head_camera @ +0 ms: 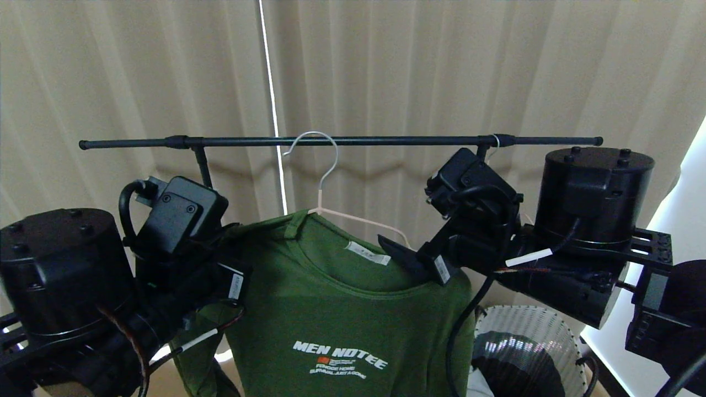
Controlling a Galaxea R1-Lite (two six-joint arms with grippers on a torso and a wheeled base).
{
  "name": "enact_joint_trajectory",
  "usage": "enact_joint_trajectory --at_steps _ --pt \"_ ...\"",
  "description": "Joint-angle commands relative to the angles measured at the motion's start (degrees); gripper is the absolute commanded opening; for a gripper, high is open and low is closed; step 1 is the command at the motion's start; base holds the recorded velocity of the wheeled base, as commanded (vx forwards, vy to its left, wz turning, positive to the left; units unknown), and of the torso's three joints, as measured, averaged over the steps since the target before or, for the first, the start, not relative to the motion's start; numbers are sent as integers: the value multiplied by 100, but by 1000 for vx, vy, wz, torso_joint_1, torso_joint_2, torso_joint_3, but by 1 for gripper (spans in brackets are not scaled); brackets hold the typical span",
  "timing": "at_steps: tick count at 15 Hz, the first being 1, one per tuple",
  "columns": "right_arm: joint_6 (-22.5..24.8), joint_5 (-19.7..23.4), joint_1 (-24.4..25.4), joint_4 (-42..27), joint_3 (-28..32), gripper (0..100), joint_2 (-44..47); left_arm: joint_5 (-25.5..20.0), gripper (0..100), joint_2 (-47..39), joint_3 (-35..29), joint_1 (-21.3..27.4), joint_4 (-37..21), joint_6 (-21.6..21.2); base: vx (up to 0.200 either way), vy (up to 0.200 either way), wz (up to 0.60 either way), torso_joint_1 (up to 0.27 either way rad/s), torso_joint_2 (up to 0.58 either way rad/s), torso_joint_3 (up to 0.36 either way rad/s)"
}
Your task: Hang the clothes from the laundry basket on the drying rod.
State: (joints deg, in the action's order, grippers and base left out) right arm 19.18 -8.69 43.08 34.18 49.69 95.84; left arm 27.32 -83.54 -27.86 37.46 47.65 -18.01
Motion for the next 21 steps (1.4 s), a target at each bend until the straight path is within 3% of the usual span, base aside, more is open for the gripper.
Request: enact_joint_trajectory --at_steps 1,4,5,15,16,21 --pt "-2 -1 -2 1 -3 100 57 1 0 5 52 130 104 -1 0 0 0 0 0 0" --pt "7 -1 34 18 41 100 154 1 0 -4 26 183 157 -1 0 0 0 0 0 0" --pt "60 -1 42 18 50 0 154 1 0 -4 26 183 157 -1 0 0 0 0 0 0" --pt "148 8 51 71 32 0 119 -25 0 -4 61 200 288 -10 0 0 0 0 0 0" --pt "148 8 51 71 23 0 84 -34 100 -4 61 200 376 -19 0 0 0 0 0 0" --pt "148 -1 -186 71 -196 0 -294 -104 100 198 149 200 605 -36 0 0 0 0 0 0"
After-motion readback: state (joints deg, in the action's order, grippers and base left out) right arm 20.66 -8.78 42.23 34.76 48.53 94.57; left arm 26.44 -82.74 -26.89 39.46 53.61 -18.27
